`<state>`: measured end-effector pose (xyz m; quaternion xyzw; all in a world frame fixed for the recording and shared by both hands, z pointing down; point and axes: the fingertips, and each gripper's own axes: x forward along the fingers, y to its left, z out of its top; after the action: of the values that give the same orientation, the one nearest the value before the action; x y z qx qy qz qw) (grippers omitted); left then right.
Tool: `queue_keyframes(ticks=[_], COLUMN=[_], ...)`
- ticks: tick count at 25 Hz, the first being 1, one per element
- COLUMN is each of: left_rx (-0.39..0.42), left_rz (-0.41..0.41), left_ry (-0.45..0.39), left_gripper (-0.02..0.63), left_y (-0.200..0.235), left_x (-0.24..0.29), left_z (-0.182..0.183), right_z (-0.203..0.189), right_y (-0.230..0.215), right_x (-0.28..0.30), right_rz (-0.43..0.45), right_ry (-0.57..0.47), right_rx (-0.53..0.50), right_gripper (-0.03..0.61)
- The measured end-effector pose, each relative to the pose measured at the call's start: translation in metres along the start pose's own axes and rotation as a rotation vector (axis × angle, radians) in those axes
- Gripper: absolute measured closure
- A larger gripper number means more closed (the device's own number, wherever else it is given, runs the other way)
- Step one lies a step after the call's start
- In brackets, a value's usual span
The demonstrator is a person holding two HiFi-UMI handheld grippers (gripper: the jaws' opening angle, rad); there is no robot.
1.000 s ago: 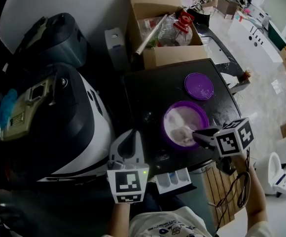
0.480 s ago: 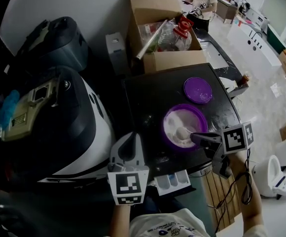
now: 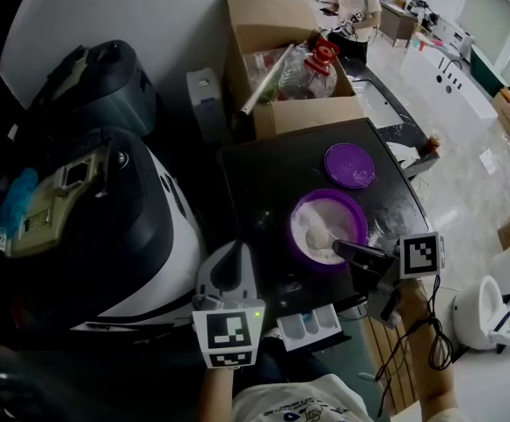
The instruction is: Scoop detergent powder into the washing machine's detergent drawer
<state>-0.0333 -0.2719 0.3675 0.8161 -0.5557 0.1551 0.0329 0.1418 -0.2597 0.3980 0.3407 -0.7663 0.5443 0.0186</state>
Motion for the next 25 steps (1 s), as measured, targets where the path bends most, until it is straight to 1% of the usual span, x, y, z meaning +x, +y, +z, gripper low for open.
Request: queue_keyframes(ticks=[5, 10, 19, 25], left_rx=[-0.001, 0.012, 0.046, 0.056], left_rz=[-0.005, -0.033, -0.108, -0.123], left_ry=[-0.006, -0.02, -0.045, -0.048], left_gripper=[0.612, 0.612, 0.612, 0.612], left_y=[0.001, -0.002, -0.016, -0.026], left_x=[-0.002, -0.002, -0.009, -0.017], left_z=[0.001, 0.004, 0.008, 0.007], right_z=[0.002, -0.004, -0.022, -0.034], right_y=[0.018, 0.029, 0.046, 0.053], right_x=[0.001, 0.001, -0.008, -0.024], right_rz=[0.114, 0.194, 0.272, 0.317], right_ry=[-0.123, -0.215, -0.326, -0.35], right_rx=[0.05, 0.121, 0.188, 0.221], right_gripper=[0.557, 0.557, 0.557, 0.557])
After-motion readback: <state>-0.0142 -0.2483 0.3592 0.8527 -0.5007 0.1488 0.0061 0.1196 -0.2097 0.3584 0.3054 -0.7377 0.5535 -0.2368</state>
